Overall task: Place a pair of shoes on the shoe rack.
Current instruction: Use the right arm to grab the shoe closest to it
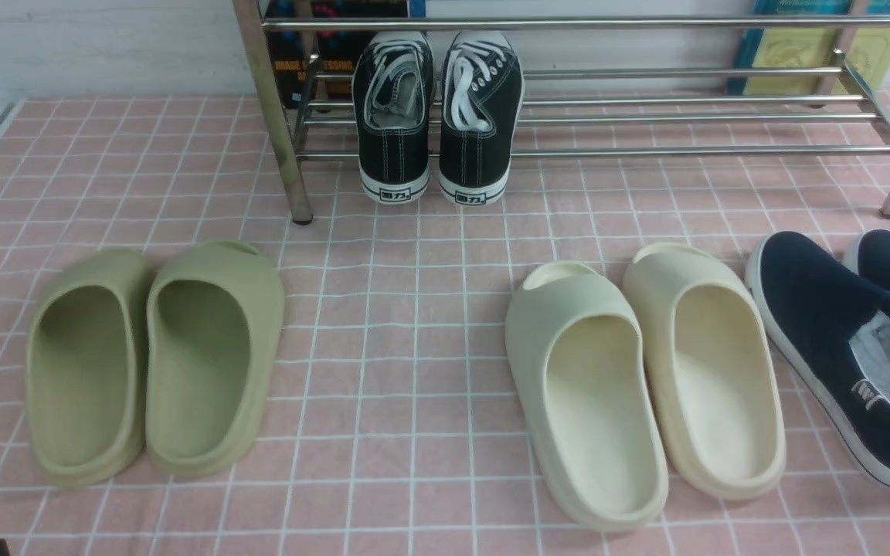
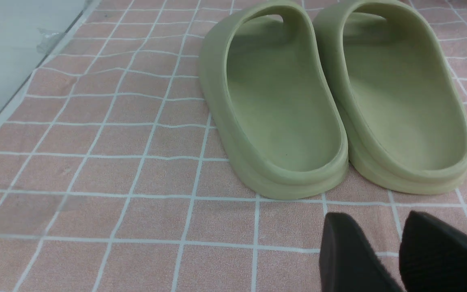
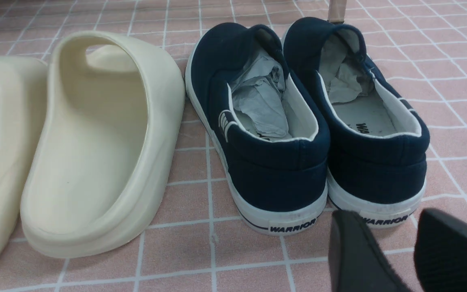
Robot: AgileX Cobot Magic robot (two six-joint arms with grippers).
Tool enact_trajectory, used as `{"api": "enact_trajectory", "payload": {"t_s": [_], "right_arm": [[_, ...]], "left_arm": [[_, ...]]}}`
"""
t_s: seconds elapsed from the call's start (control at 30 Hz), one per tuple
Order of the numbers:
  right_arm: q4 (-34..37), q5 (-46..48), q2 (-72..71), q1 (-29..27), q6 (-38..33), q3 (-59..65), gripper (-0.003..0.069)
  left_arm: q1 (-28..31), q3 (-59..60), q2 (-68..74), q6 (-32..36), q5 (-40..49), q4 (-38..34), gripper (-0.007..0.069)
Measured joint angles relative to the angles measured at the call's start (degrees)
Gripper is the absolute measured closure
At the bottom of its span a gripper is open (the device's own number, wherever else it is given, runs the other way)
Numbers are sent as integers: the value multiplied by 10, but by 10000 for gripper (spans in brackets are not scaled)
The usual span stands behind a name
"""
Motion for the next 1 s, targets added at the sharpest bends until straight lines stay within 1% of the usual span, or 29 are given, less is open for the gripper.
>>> {"api": "enact_trajectory", "payload": {"t_s": [1.0], "right_arm": [[-6,0,0,0,0,0,419]], "left_arm": [[0,0,0,0,0,0,385]]}}
